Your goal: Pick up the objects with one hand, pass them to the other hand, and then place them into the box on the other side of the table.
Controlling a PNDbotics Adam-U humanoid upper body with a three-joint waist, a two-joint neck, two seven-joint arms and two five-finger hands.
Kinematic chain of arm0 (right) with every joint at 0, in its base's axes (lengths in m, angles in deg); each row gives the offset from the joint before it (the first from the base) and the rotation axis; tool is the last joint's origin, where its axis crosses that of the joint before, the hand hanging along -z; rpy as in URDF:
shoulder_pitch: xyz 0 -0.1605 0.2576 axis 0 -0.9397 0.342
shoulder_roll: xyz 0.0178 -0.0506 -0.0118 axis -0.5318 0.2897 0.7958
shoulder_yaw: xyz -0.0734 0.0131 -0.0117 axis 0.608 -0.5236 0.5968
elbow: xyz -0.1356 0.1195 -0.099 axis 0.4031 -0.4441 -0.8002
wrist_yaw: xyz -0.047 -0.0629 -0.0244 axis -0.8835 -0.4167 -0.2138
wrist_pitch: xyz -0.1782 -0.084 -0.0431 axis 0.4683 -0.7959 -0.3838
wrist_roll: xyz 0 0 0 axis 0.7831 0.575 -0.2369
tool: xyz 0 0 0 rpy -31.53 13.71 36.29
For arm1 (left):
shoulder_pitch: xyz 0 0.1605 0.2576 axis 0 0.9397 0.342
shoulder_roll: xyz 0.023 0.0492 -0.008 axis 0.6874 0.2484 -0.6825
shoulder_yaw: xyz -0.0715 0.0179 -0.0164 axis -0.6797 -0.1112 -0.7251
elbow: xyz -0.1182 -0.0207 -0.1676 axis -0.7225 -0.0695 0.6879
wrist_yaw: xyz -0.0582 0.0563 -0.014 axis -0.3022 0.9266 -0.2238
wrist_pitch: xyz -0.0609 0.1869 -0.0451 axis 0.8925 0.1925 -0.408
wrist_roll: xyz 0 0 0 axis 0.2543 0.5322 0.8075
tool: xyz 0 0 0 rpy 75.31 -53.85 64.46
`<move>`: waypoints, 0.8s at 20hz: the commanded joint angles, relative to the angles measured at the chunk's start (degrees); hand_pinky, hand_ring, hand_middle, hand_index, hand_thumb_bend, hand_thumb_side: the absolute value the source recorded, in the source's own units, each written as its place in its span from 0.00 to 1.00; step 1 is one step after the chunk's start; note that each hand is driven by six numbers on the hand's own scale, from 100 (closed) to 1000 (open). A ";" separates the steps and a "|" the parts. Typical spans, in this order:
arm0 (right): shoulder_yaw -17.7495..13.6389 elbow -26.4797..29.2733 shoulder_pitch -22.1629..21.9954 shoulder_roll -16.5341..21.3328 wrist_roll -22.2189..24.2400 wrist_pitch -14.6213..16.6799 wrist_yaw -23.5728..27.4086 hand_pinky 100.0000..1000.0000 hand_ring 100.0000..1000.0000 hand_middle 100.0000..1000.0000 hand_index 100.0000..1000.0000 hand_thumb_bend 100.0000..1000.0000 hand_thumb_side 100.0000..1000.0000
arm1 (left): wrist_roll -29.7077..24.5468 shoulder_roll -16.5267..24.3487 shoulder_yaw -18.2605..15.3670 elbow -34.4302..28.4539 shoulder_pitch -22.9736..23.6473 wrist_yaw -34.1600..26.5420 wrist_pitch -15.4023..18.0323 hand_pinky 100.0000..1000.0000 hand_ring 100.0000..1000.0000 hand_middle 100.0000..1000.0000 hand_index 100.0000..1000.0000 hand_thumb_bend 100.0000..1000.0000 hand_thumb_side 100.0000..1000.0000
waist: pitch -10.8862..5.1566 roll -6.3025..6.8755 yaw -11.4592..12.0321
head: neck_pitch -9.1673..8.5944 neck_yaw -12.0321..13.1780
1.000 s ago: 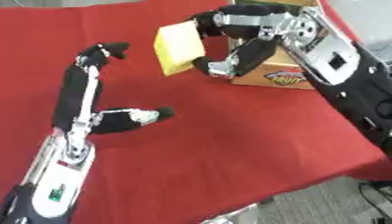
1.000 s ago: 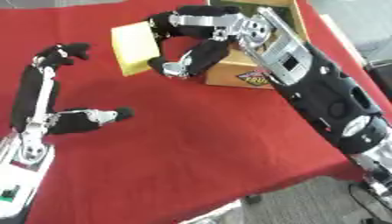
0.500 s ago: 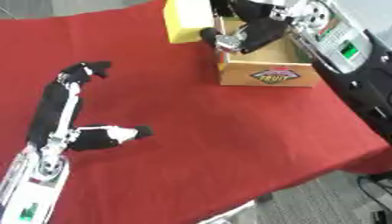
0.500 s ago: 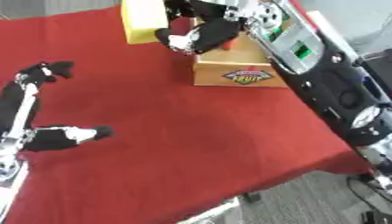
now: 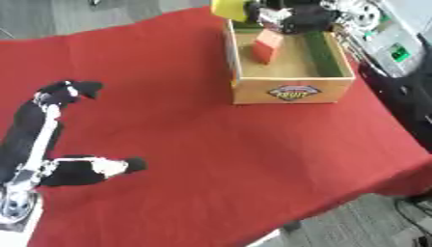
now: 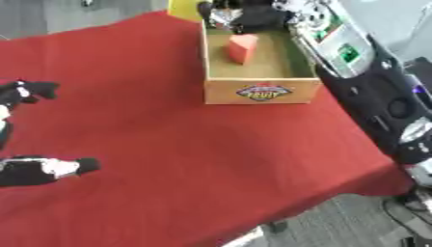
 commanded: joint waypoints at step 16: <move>-5.00 -12.04 -7.85 7.73 -10.13 8.56 -8.53 0.88 0.98 0.42 0.58 0.00 0.22 | 0.96 4.11 -0.59 -4.81 1.72 -2.09 -0.56 0.68 0.72 0.57 0.78 1.00 0.50 | -0.05 0.68 -0.11 | -3.72 -2.13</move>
